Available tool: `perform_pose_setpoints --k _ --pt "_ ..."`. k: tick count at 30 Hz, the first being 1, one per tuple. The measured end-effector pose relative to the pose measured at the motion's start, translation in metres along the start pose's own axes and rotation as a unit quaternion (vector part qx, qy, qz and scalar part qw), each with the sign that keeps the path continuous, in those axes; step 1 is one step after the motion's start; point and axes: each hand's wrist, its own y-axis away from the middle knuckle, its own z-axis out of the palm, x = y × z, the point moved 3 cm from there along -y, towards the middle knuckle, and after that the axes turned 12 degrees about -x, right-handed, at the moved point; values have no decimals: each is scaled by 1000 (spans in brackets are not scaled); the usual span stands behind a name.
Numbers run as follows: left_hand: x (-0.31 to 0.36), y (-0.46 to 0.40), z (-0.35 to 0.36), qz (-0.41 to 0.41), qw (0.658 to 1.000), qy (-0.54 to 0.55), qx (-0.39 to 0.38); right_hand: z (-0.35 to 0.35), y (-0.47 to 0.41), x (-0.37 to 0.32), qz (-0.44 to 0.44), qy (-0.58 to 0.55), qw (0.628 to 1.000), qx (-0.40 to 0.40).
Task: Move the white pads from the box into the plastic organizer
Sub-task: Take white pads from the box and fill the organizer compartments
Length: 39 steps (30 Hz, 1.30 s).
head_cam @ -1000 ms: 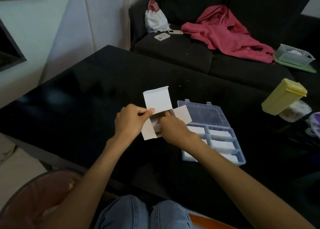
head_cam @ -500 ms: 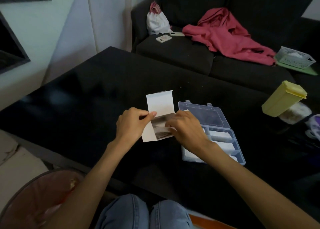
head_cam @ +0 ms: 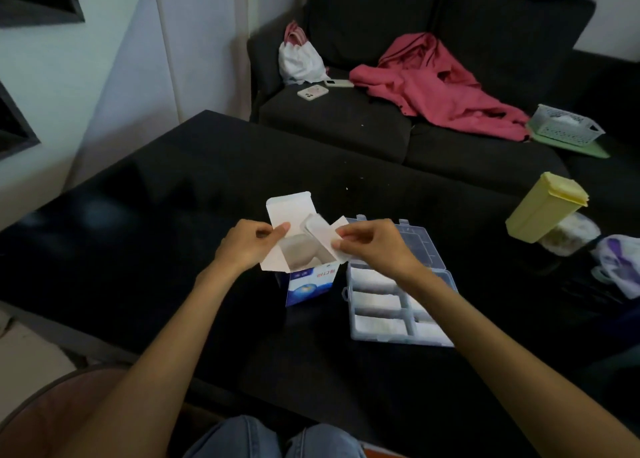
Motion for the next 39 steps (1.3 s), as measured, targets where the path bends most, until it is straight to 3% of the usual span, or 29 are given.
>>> perform_pose_setpoints --k 3,5,7,8,13,17,19,25,29,39 --pt "4 13 -4 -24 996 -54 61 -11 2 2 49 -78 995 -34" --pt "14 32 -8 -18 985 -91 147 -16 6 3 64 -79 993 -56" --pt "37 55 -9 53 965 -96 238 -23 14 6 77 -70 991 -86" --pt "51 64 -6 89 962 -93 241 -25 19 7 82 -68 989 -101" --pt "93 71 43 114 986 -106 -54 -38 43 15 88 -59 983 -150" --pt "98 65 70 107 979 60 -163 -55 61 29 112 -41 981 -152" --pt "102 62 81 100 971 94 -197 -64 68 38 117 -44 981 -146" --pt "101 45 111 182 966 -74 -166 -74 79 71 70 42 995 -50" --pt "90 42 134 189 962 -113 -162 -63 83 98 39 90 993 -62" --pt "117 39 188 243 926 -260 -129 -95 100 144 111 166 977 -76"
